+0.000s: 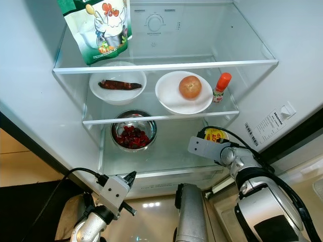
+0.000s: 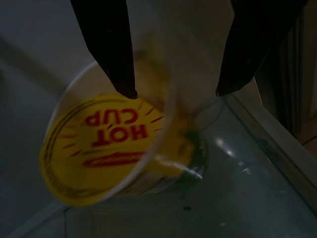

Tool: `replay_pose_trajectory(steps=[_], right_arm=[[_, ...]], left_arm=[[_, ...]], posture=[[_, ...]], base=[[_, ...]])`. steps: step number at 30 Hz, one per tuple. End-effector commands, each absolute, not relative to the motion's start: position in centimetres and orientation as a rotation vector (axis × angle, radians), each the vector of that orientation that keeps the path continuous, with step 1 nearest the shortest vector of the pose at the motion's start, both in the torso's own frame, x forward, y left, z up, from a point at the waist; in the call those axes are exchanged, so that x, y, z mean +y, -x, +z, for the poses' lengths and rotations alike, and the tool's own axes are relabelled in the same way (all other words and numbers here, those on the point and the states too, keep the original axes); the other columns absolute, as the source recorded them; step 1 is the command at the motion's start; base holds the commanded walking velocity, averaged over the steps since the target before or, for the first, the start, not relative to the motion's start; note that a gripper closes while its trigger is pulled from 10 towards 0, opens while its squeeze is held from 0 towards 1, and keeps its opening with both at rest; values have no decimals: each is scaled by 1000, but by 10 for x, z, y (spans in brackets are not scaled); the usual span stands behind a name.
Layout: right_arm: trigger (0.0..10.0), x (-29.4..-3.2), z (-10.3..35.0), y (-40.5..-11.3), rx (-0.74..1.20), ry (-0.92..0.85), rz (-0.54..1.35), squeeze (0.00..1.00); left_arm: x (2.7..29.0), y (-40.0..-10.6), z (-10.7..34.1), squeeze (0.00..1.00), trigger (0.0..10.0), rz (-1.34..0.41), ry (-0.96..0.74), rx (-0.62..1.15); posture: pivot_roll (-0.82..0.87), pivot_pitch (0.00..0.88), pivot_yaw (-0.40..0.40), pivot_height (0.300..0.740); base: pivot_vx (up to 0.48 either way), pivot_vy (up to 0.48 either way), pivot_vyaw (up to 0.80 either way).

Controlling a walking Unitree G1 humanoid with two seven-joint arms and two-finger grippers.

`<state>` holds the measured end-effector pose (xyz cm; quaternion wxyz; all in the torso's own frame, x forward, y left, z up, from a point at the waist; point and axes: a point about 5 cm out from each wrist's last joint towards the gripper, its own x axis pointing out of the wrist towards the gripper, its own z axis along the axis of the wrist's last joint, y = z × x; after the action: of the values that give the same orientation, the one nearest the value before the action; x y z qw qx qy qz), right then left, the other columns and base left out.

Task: Restocking fridge

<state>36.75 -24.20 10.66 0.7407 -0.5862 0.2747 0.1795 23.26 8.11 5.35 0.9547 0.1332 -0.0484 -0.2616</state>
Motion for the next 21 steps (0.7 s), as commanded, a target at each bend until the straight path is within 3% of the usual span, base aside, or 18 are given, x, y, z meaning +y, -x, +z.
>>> replay_pose_trajectory(steps=[1, 2, 4, 10, 11, 21], right_arm=[[10000, -248, 104, -364, 627, 1267, 395, 0], [10000, -248, 104, -364, 629, 1268, 398, 0], [0, -248, 103, -363, 634, 1275, 410, 0], [0, -248, 102, -363, 638, 1276, 415, 0], [10000, -248, 102, -363, 632, 1274, 415, 0], [10000, -248, 104, -364, 619, 1265, 400, 0]], left_arm=[[80, -227, 45, 0, 10000, -545, -274, -57], [80, -227, 45, 0, 10000, -545, -274, -57], [80, -227, 44, 0, 10000, -545, -273, -57], [79, -228, 44, 0, 10000, -544, -272, -58], [79, -228, 44, 0, 10000, -544, -271, -58], [78, -227, 44, 0, 10000, -544, -270, -58]], posture=[[-12, 287, -42, 415], [-12, 287, -42, 415], [-15, 287, -44, 415], [-16, 287, -46, 415], [-16, 287, -46, 415], [-18, 289, -49, 415]], base=[[0, 0, 0], [0, 0, 0], [0, 0, 0], [0, 0, 0], [0, 0, 0], [0, 0, 0]])
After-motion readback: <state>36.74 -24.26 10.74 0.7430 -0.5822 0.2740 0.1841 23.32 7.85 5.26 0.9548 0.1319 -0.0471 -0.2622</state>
